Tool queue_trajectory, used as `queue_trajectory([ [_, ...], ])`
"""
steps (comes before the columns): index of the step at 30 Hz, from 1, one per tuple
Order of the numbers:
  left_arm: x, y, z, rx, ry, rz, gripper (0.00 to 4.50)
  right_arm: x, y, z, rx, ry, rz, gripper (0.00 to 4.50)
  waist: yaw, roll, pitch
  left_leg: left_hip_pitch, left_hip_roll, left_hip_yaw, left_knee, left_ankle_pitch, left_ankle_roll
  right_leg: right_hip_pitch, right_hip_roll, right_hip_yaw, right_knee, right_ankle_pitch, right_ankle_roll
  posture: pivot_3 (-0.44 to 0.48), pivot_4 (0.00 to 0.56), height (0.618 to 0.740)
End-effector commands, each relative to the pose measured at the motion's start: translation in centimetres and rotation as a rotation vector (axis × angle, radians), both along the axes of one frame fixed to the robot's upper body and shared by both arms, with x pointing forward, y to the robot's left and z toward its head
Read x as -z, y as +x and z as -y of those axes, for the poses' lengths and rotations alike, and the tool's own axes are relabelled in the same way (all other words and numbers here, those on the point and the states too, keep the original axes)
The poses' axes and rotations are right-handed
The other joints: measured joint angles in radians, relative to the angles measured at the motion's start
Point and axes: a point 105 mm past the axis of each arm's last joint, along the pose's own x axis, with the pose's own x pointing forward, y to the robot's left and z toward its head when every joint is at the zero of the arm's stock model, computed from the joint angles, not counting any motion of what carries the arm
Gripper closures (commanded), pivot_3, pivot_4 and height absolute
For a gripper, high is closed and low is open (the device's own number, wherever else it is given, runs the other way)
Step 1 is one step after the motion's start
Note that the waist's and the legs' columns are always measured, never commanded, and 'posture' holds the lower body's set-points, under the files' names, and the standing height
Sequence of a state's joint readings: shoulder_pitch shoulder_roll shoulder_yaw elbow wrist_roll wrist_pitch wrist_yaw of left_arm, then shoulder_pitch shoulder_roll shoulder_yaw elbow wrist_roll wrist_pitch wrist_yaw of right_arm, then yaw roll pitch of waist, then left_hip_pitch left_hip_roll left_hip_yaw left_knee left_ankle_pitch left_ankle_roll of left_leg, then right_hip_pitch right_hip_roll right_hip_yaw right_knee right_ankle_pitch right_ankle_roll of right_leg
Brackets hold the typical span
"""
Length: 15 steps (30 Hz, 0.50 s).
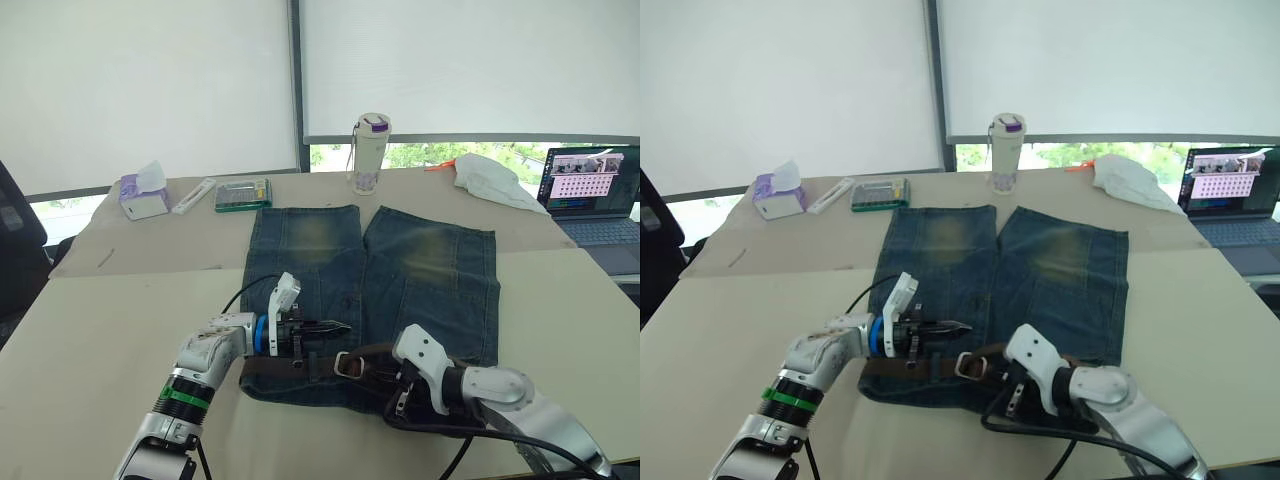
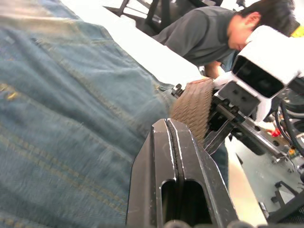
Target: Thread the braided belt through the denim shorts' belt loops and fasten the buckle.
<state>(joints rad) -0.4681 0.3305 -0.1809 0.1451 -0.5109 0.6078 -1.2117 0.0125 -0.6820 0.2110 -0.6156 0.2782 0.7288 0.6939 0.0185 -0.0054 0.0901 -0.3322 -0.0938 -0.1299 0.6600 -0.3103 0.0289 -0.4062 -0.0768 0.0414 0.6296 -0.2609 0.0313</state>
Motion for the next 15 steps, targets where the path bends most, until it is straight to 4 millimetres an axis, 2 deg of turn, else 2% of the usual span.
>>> queue_trajectory([
  [1, 0.1, -1.1, 0.8, 0.085, 0.031, 0.061, 4.48, 0.0, -0.8, 0.2, 0.008, -0.01, -0.008, 4.5, 0.0, 0.0, 0.0, 0.0, 0.0, 0.0, 0.0, 0.0, 0.0, 0.0, 0.0, 0.0, 0.0, 0.0, 0.0, 0.0, 0.15, 0.74],
  [3, 1.0, -1.4, 0.8, 0.105, 0.07, 0.065, 4.48, -0.4, -1.0, 0.3, 0.021, 0.003, 0.0, 4.5, -0.001, 0.0, 0.0, 0.0, 0.0, 0.0, 0.0, 0.0, 0.0, 0.0, 0.0, 0.0, 0.0, 0.0, 0.0, 0.0, 0.15, 0.74],
  [6, 4.4, -1.2, 0.5, 0.118, 0.214, 0.075, 4.48, -1.5, -2.2, 0.5, 0.048, 0.041, 0.01, 4.5, 0.004, 0.001, 0.001, 0.0, 0.0, 0.0, 0.0, 0.0, 0.0, 0.0, 0.0, 0.0, 0.0, 0.0, 0.0, 0.0, 0.15, 0.74],
  [9, 6.0, -1.0, 0.2, 0.133, 0.287, 0.107, 4.48, -1.8, -2.9, 1.1, 0.067, 0.003, 0.034, 4.5, 0.01, 0.0, 0.001, 0.0, 0.0, 0.0, 0.0, 0.0, 0.0, 0.001, 0.0, 0.0, -0.001, 0.0, 0.0, 0.0, 0.15, 0.74],
  [13, 7.3, -1.1, -0.1, 0.164, 0.341, 0.158, 4.5, -1.9, -4.4, 1.8, 0.081, -0.021, 0.035, 3.27, 0.018, 0.0, 0.001, 0.001, 0.0, 0.0, 0.0, -0.001, 0.002, 0.002, 0.0, 0.0, -0.002, 0.0, 0.0, 0.0, 0.15, 0.74],
  [15, 7.5, -1.2, -0.1, 0.169, 0.34, 0.176, 4.5, -2.6, -4.6, 2.4, 0.125, -0.029, 0.085, 2.6, 0.021, -0.001, 0.001, 0.001, 0.0, 0.0, 0.0, -0.001, 0.001, 0.002, 0.0, 0.0, -0.002, 0.0, 0.0, 0.0, 0.15, 0.74],
])
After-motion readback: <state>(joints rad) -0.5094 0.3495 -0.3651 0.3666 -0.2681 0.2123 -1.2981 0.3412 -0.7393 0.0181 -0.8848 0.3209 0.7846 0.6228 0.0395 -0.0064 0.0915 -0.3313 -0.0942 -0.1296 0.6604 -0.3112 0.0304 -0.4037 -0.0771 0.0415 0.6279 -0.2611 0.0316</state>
